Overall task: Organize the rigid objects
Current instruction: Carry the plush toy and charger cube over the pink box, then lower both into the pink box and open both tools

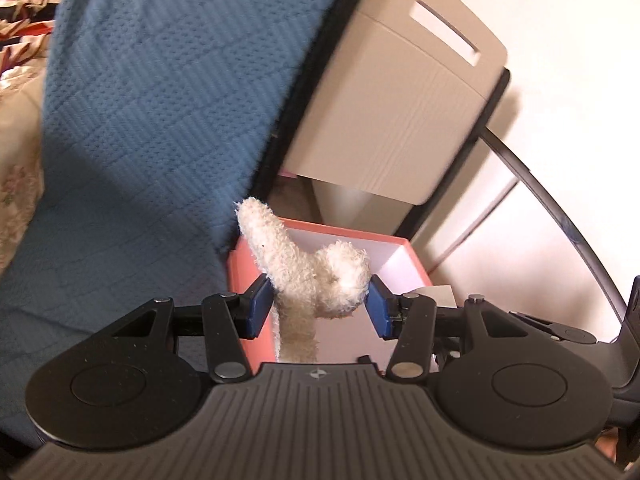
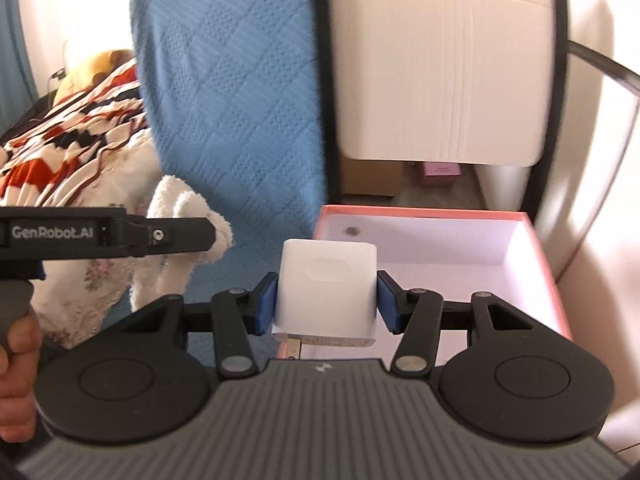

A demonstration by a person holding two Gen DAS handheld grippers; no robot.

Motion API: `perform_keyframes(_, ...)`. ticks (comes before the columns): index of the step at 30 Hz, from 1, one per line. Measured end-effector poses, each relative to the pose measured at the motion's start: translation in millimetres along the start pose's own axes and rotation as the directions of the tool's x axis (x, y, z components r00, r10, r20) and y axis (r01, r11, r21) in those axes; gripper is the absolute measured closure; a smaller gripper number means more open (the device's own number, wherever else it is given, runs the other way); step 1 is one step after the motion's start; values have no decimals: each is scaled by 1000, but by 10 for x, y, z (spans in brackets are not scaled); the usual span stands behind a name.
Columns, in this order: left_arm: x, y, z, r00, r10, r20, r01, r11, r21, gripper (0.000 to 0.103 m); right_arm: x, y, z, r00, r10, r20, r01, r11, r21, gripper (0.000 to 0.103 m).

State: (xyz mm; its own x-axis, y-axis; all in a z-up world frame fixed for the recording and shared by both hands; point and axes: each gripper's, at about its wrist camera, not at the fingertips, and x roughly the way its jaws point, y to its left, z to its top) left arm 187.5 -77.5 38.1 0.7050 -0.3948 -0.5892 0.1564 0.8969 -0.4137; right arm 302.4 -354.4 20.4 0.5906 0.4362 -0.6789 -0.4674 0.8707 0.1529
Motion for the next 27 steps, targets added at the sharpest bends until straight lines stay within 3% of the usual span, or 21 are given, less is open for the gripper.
perform_keyframes(10,641,-362,-293,995,1,-102,2,1000,26,47,158,-750,-336,990,-116,-80,122,990,76,48)
perform_keyframes(18,1165,-572,-638,976,8,-216,7,998,67,47,351,-1170,-779,967,-185,-174,207,972,113,48)
perform_keyframes(27,1440,-620,-888,958,11,-288,18,995,96,47,475,-1418,-1114,948,-181,-263,231,957,174,48)
